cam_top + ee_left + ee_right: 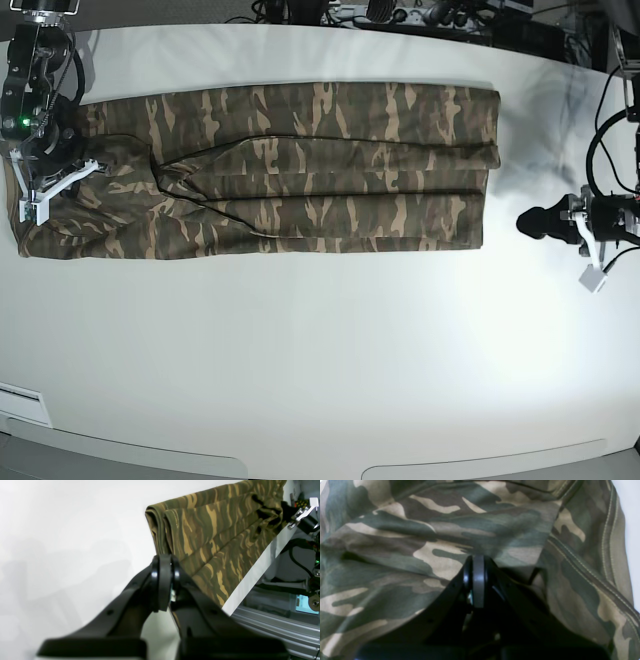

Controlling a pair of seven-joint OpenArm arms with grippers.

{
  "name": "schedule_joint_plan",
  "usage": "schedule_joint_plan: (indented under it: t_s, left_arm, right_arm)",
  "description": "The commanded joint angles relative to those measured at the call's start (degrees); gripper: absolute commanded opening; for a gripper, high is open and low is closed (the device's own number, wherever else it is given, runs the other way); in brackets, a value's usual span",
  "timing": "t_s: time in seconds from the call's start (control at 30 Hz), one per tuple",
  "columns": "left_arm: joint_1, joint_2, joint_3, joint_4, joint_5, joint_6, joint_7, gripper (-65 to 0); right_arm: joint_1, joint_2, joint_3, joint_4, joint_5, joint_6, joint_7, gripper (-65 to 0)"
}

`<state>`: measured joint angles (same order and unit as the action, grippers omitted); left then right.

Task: Fold the T-shirt properly
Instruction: 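Move the left gripper back to the folded shirt end and grasp it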

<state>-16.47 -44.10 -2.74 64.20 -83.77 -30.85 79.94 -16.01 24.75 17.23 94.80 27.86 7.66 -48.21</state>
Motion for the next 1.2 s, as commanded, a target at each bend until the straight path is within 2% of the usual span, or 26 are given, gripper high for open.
schedule_joint_plan:
  t_s: [0.0,0.17,0.2,0.33,0.37,0.67,1.03,1.17]
  left_arm:
    - [-0.52,-1.42,-0.66,0.79,-1.23,-0.24,0.06,-65.0]
    - [2.93,-1.27,-0.63,0.76,-1.23,-0.48,0.06,-65.0]
    - [3.69,-1.27,-0.63,0.76,-1.23,-0.9,0.06,-62.1]
    - [6.19,-1.16,-0.63,0.79,-1.23,-0.94,0.06,-27.1]
    - [6.54,-1.01,-0.66,0.79,-1.23,-0.17,0.06,-23.4]
    - [10.38,1.95,-0.66,0.79,-1.23,1.81,0.06,-22.8]
    - [15.19,3.72,-0.7,4.13,-1.23,1.79,0.06,-22.8]
    - [15.17,5.81,-0.7,4.61,-1.23,1.73,0.06,-22.8]
  right_arm:
    - [-0.48,0.66,0.04,-0.42,-1.36,-0.59,-3.87,-65.0]
    - [-0.48,0.66,0.04,-0.42,-1.36,-0.59,-3.89,-65.0]
    - [-0.48,0.66,0.04,-0.42,-1.36,-0.59,-3.89,-65.0]
    - [-0.5,0.66,0.04,-0.42,-1.36,-0.59,-3.91,-65.0]
    - [-0.48,0.66,0.04,-0.42,-1.36,-0.59,-3.91,-65.0]
    - [-0.48,0.66,0.04,-0.42,-1.38,-0.57,-4.33,-65.0]
    - [-0.48,0.63,0.04,-0.42,-2.62,-1.05,-4.33,-65.0]
    - [-0.5,0.66,0.04,-0.42,-2.64,-1.05,-4.33,-65.0]
